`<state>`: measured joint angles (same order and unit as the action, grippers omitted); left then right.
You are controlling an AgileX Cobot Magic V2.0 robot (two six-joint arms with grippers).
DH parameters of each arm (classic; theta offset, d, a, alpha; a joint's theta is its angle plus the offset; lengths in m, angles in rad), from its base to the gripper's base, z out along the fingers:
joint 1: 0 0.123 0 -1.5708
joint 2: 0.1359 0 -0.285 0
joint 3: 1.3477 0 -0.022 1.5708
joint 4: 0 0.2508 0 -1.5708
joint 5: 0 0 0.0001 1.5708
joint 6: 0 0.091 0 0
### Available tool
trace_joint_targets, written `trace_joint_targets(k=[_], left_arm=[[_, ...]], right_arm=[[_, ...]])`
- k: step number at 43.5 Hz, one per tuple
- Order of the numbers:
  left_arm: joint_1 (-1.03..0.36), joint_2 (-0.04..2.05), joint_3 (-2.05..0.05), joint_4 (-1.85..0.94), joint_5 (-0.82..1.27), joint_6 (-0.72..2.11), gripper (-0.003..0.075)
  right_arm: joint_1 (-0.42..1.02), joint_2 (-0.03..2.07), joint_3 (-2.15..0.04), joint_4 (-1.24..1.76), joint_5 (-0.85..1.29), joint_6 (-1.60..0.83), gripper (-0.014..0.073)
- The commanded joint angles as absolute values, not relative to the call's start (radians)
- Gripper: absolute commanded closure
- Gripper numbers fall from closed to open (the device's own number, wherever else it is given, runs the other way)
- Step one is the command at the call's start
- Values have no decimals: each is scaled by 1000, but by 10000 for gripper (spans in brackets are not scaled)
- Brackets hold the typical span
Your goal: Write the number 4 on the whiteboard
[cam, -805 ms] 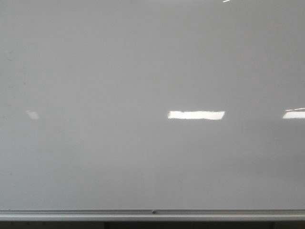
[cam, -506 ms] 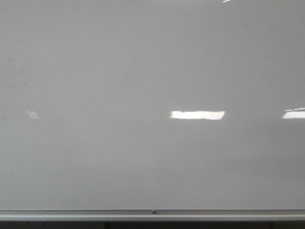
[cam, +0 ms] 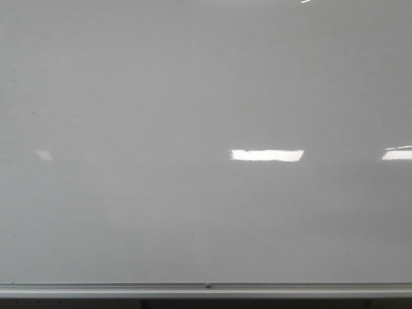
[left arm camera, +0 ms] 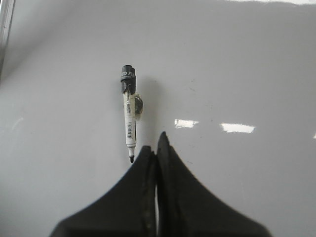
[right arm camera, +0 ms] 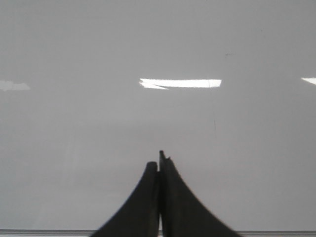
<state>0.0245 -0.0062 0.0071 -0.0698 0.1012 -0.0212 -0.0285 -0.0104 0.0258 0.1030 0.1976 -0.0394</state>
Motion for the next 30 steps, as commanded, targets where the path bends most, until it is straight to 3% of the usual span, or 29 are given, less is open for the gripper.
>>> trace_joint_targets(k=[1,19,23,30], left_arm=[[25,-19,12,-73,24,-23,741],[25,-19,12,-73,-69,-23,741],[25,-19,-10,-73,-150,-23,741],[25,0,-122,-37,-77,-23,741]], right_arm=[[-34,-29,13,97,124,-44,665],[-34,-29,-9,97,28,-44,665],[-34,-29,-68,97,73,-44,664],[-34,-7,-223,97,220,-44,664]])
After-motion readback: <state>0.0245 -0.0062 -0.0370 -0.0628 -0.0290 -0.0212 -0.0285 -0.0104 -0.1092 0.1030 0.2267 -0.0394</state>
